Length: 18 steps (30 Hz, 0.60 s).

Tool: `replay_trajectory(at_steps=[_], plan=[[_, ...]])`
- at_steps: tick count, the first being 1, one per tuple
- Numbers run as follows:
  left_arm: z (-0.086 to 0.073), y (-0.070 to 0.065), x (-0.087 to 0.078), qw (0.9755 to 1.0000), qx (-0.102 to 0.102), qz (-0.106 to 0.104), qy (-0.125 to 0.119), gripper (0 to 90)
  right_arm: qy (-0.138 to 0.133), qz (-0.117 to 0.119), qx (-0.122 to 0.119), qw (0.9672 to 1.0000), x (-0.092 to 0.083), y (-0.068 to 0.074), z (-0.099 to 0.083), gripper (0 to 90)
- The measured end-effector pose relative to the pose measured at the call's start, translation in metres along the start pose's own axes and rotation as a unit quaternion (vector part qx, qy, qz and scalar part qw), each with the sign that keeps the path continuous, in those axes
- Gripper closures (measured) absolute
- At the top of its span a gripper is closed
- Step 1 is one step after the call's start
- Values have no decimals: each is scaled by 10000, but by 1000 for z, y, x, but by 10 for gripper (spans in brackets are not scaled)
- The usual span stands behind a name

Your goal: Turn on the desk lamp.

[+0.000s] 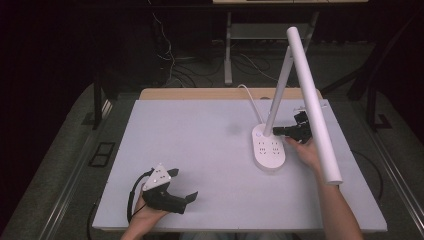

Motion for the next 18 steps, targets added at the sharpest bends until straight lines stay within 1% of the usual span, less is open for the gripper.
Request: replay_trajectory(at_steps=[4,5,7,8,9,10,13,14,17,18], plan=[[0,0,0,10000,11,-8,9,0,-109,-124,75,9998,1,-1,1,900],[0,0,0,10000,3,-3,4,0,-96,-137,74,9998,2,0,1,899],[0,1,-1,10000,-18,13,-27,0,-90,-82,136,9998,4,1,2,898],[0,2,-1,10000,-22,19,-33,0,-80,-85,123,9999,5,2,2,898],[0,2,-1,10000,-24,25,-36,0,-101,-40,148,9998,6,3,3,898],[0,3,-1,10000,-38,31,-47,0,-73,-19,125,9999,6,4,3,897],[0,3,-1,10000,-52,34,-42,0,-1,-54,55,10000,6,8,3,897],[0,3,-1,10000,-56,26,-25,0,-1,-67,5,10000,5,9,4,897],[0,3,-1,10000,-36,13,-10,0,-20,-110,-10,9999,0,10,5,897],[0,2,0,10000,-26,5,-8,0,-58,-120,-55,9999,-2,10,6,897]])
Point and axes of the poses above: each handheld gripper's, and its own axes: x roughly forward along the jaws, z roughly out of its top, y roughly to its left, the point moved 5 cm from there along x, roughly forward along the jaws, and after that the axes turned 12 degrees about x, right-handed, at the moved point
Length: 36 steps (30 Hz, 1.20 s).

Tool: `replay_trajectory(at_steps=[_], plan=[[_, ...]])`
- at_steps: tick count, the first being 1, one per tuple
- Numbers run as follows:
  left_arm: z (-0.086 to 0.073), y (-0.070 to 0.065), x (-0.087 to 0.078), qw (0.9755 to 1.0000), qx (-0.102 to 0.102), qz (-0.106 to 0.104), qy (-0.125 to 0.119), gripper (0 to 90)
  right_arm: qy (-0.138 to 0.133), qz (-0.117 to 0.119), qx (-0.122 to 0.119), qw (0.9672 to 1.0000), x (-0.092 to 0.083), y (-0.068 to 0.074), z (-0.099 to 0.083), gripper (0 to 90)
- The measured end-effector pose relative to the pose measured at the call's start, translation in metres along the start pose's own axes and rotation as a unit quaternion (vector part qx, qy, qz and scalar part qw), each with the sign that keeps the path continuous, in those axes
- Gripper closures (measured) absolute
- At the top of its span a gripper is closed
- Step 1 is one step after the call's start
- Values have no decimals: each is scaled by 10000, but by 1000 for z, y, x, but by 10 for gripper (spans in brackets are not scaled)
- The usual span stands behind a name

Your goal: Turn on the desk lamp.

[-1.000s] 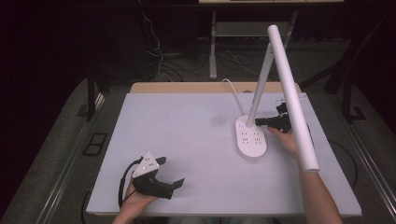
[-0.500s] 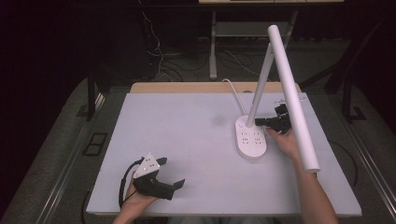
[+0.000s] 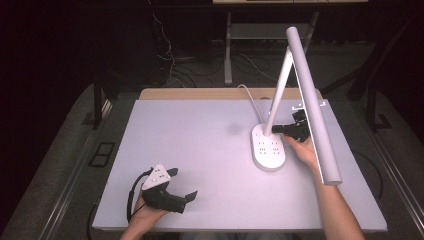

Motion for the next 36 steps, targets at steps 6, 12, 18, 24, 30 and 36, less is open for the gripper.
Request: replay_trajectory(at_steps=[6,12,18,24,30,36], plan=[[0,-1,0,10000,22,-17,-8,0,-43,-91,-3,9999,-16,-1,3,897],[1,-1,0,10000,26,-26,-15,0,-30,-172,25,9998,-28,1,2,896],[2,-3,0,10000,27,-60,-56,0,-37,-214,-92,9997,-44,11,0,897],[3,-3,0,9999,26,-72,-95,0,-83,-212,-184,9996,-54,22,-3,896],[3,-3,0,9999,44,-73,-95,0,-70,-179,-258,9995,-67,35,-11,895],[3,-3,0,9999,50,-79,-86,0,-67,-101,-274,9996,-76,46,-19,864]])
Point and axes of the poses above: each handheld gripper's, and its own axes: x roughly forward along the jaws, z roughly out of its top, y roughly to its left, the point moved 5 cm from there along x, roughly forward along the jaws, and after that the axes turned 12 degrees about x, right-handed, at the moved point
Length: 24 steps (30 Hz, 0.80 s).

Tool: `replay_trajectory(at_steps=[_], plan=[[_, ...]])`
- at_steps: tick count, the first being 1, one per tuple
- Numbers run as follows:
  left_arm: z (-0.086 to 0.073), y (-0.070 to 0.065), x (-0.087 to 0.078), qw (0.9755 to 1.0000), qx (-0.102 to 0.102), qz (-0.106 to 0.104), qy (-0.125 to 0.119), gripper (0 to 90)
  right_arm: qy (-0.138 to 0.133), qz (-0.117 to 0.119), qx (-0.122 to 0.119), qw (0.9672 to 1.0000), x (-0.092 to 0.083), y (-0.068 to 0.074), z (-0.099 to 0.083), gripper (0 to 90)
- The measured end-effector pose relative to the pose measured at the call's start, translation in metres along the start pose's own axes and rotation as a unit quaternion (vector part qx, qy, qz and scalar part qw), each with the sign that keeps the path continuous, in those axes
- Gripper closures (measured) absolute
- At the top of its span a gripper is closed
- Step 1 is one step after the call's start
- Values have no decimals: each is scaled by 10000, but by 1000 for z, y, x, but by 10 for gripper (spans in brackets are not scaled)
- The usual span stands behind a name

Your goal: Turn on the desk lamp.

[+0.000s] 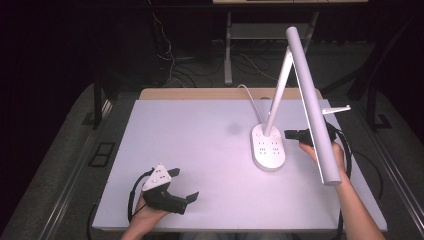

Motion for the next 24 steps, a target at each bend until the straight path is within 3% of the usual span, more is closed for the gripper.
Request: replay_trajectory(at_steps=[5,11,15,18,19,20,21,23,24], plan=[[0,0,0,10000,-17,14,-31,0,-6,77,20,10000,-8,9,-9,827],[1,0,0,10000,1,9,-22,0,-59,163,182,9997,-22,20,-19,683],[1,0,0,10000,-26,23,-47,0,-129,209,148,9996,-26,23,-23,608],[1,1,-1,10000,-26,27,-34,0,-185,254,233,9992,-28,28,-31,474],[1,1,-1,10000,-27,27,-35,0,-185,254,233,9992,-28,28,-31,474],[1,1,-1,10000,-29,27,-37,0,-202,232,252,9992,-28,30,-36,396],[1,1,-1,10000,-32,28,-37,0,-202,232,252,9992,-28,30,-36,396],[1,0,0,10000,-31,26,-41,0,-213,188,280,9992,-26,31,-44,249],[1,0,0,10000,-35,27,-54,0,-213,188,280,9992,-26,31,-44,249]])
Point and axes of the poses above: each handheld gripper's, and its own axes: x roughly forward along the jaws, z roughly out of its top, y roughly to its left, the point moved 5 cm from there along x, roughly forward along the jaws, and after that the axes turned 12 degrees about x, right-handed, at the moved point
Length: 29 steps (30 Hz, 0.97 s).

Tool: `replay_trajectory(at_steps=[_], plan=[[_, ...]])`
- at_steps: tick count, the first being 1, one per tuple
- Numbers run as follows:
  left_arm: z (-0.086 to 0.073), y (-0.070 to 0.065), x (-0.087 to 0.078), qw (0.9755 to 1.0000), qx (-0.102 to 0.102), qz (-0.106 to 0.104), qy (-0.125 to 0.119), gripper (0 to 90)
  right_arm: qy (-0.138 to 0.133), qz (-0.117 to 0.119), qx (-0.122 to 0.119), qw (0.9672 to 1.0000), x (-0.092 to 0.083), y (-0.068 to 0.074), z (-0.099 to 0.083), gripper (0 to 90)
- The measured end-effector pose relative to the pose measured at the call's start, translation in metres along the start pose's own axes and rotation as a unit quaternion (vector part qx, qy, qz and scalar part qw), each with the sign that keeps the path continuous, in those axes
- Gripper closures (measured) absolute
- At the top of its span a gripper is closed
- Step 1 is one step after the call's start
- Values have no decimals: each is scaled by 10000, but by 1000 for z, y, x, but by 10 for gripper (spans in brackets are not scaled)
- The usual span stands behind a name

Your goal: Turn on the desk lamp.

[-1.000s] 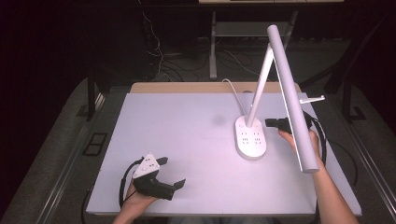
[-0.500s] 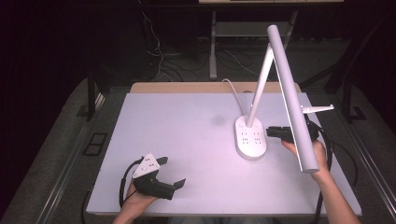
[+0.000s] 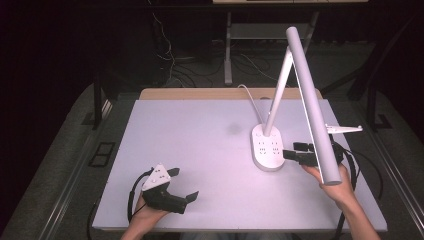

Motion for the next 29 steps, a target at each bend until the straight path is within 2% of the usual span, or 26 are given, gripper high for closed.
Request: replay_trajectory(at_steps=[2,3,4,6,13,19,29], plan=[[0,0,0,10000,4,-2,16,0,-12,-57,-58,10000,1,3,-8,116],[0,0,0,10000,6,-2,15,0,-12,-57,-58,10000,1,3,-8,116],[0,0,0,10000,6,-2,14,0,-15,-38,-130,9999,1,5,-14,29],[0,0,0,10000,3,-4,17,0,-23,-59,-185,9998,1,6,-17,3],[0,0,0,10000,44,-18,41,0,-237,139,-278,9992,1,10,-40,2],[-1,0,0,10000,41,-14,47,0,-208,169,-351,9990,3,10,-61,3],[0,0,1,10000,19,-17,36,0,-174,162,-427,9988,5,11,-79,3]])
Point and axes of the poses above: each handheld gripper's, and its own axes: x roughly forward along the jaws, z roughly out of its top, y roughly to its left, the point moved 5 cm from there along x, roughly forward along the jaws, and after that the axes turned 12 degrees about x, right-handed, at the moved point
